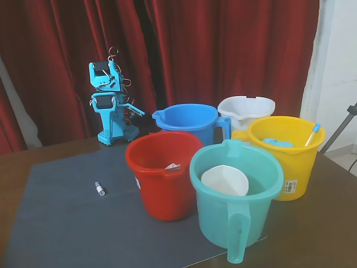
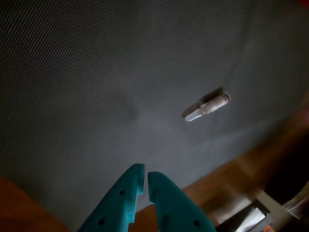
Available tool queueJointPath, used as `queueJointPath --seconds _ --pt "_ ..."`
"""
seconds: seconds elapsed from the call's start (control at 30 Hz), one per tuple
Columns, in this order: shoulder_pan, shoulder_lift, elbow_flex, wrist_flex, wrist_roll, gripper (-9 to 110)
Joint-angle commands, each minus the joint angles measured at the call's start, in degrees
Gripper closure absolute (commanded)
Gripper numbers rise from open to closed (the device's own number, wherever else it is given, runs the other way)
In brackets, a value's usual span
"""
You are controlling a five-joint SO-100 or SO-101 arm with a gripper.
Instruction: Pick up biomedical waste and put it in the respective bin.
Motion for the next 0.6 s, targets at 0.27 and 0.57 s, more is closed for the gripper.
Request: queueJointPath --seconds 0.27,0.57 --pt "0.35 -0.26 -0.62 0.53 -0.35 102" --pt "0.35 -0.26 -0.62 0.62 0.26 102"
